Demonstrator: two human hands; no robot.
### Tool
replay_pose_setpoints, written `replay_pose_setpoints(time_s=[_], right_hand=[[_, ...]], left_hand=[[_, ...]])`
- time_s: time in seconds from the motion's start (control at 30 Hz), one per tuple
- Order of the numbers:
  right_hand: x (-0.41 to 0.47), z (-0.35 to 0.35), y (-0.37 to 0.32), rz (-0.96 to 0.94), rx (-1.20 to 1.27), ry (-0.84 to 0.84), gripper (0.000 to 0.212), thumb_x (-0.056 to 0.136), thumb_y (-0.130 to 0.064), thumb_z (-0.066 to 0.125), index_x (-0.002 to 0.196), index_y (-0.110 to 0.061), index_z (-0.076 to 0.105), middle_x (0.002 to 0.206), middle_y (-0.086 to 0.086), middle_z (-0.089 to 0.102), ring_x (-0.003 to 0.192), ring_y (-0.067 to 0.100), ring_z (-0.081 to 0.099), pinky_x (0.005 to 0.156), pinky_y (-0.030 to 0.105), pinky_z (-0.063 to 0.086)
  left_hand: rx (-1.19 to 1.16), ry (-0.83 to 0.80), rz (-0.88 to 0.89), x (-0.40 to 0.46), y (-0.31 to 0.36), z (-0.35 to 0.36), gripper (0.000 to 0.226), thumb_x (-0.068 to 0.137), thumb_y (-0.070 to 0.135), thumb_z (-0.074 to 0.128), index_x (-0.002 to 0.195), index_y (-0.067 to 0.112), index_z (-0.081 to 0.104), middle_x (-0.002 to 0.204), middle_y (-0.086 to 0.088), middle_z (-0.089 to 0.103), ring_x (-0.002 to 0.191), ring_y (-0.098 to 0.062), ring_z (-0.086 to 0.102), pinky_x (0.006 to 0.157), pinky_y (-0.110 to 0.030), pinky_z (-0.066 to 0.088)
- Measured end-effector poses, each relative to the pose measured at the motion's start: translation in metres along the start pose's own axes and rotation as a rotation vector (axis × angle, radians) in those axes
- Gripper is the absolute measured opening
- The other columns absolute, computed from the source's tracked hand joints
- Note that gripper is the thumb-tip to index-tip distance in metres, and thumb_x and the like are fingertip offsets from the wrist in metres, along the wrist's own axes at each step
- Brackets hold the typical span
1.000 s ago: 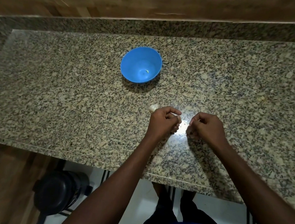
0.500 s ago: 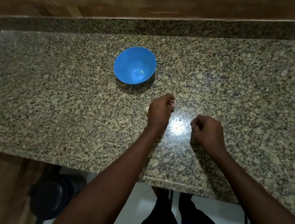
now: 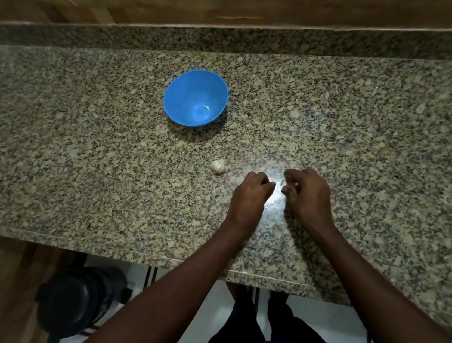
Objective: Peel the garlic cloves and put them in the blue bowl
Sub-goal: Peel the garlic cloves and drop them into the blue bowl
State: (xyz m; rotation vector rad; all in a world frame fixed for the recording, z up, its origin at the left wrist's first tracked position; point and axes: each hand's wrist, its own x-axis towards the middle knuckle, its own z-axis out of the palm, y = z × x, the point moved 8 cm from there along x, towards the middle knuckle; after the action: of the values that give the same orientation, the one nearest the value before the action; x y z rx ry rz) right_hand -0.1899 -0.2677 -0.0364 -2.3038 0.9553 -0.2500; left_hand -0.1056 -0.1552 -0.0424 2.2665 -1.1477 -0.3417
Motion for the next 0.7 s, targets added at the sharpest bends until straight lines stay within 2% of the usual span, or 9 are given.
replay_pose_setpoints(time_s=[0.03, 0.1, 0.23, 0.3, 0.37, 0.47, 0.57, 0.7], right_hand=[[0.001, 0.005, -0.004, -0.040, -0.016, -0.025, 0.012, 0.080, -0.010, 0.075, 0.091, -0.009, 0.072, 0.087, 0.008, 0.062, 0.074, 0.025, 0.062, 0.068, 0.036, 0.052], [0.002, 0.010, -0.012, -0.112, -0.078, -0.052, 0.004, 0.080, -0.006, 0.071, 0.082, -0.010, 0.072, 0.080, 0.006, 0.060, 0.072, 0.026, 0.060, 0.063, 0.038, 0.051], [0.005, 0.012, -0.013, -0.104, -0.086, -0.072, 0.016, 0.075, 0.003, 0.063, 0.074, -0.013, 0.064, 0.073, 0.001, 0.058, 0.070, 0.024, 0.056, 0.060, 0.039, 0.048], [0.004, 0.007, -0.007, -0.049, -0.065, -0.054, 0.021, 0.072, 0.006, 0.061, 0.071, -0.015, 0.060, 0.072, -0.001, 0.057, 0.068, 0.023, 0.057, 0.060, 0.037, 0.047], [-0.001, -0.004, 0.006, 0.063, 0.021, -0.017, 0.020, 0.077, 0.004, 0.058, 0.071, -0.015, 0.060, 0.069, 0.000, 0.061, 0.063, 0.018, 0.060, 0.056, 0.030, 0.047], [-0.012, -0.021, 0.026, 0.150, 0.116, 0.038, 0.018, 0.084, 0.001, 0.061, 0.074, -0.014, 0.064, 0.065, 0.000, 0.064, 0.049, -0.001, 0.054, 0.046, 0.011, 0.036], [-0.024, -0.026, 0.037, 0.157, 0.114, 0.021, 0.017, 0.082, -0.004, 0.069, 0.076, -0.020, 0.068, 0.066, -0.005, 0.065, 0.057, 0.002, 0.056, 0.053, 0.012, 0.036], [-0.031, -0.020, 0.031, 0.086, 0.119, -0.014, 0.014, 0.081, -0.007, 0.073, 0.081, -0.021, 0.075, 0.069, -0.003, 0.071, 0.062, 0.012, 0.066, 0.059, 0.021, 0.043]], left_hand=[[0.074, 0.034, 0.015, -0.003, 0.001, -0.002, 0.008, 0.088, 0.004, 0.065, 0.080, 0.006, 0.062, 0.085, -0.011, 0.056, 0.081, -0.024, 0.048, 0.060, -0.036, 0.034], [0.217, 0.035, 0.045, -0.008, 0.000, -0.004, 0.019, 0.077, 0.004, 0.074, 0.073, 0.011, 0.057, 0.075, -0.005, 0.052, 0.070, -0.021, 0.047, 0.053, -0.034, 0.024], [0.310, 0.066, -0.019, -0.012, -0.011, -0.006, 0.022, 0.072, -0.003, 0.078, 0.076, 0.012, 0.061, 0.073, -0.006, 0.054, 0.063, -0.023, 0.050, 0.048, -0.036, 0.036], [0.206, 0.115, -0.073, -0.015, -0.016, -0.010, 0.014, 0.080, -0.002, 0.074, 0.079, 0.009, 0.066, 0.077, -0.007, 0.060, 0.066, -0.022, 0.054, 0.055, -0.035, 0.041], [-0.031, 0.125, -0.218, -0.016, -0.017, -0.013, 0.008, 0.087, 0.004, 0.070, 0.081, 0.009, 0.071, 0.079, -0.001, 0.065, 0.069, -0.014, 0.057, 0.063, -0.024, 0.040], [-0.306, 0.117, -0.417, -0.019, -0.017, -0.005, 0.012, 0.086, 0.006, 0.068, 0.078, 0.013, 0.072, 0.070, 0.008, 0.065, 0.063, 0.001, 0.056, 0.058, -0.010, 0.038], [-0.353, 0.110, -0.462, -0.019, -0.011, 0.003, 0.015, 0.089, 0.009, 0.067, 0.077, 0.015, 0.071, 0.069, 0.005, 0.068, 0.062, -0.009, 0.063, 0.058, -0.022, 0.050], [-0.351, 0.067, -0.415, -0.014, -0.005, 0.006, 0.010, 0.087, 0.005, 0.071, 0.079, 0.011, 0.074, 0.072, 0.003, 0.071, 0.063, -0.005, 0.063, 0.060, -0.014, 0.045]])
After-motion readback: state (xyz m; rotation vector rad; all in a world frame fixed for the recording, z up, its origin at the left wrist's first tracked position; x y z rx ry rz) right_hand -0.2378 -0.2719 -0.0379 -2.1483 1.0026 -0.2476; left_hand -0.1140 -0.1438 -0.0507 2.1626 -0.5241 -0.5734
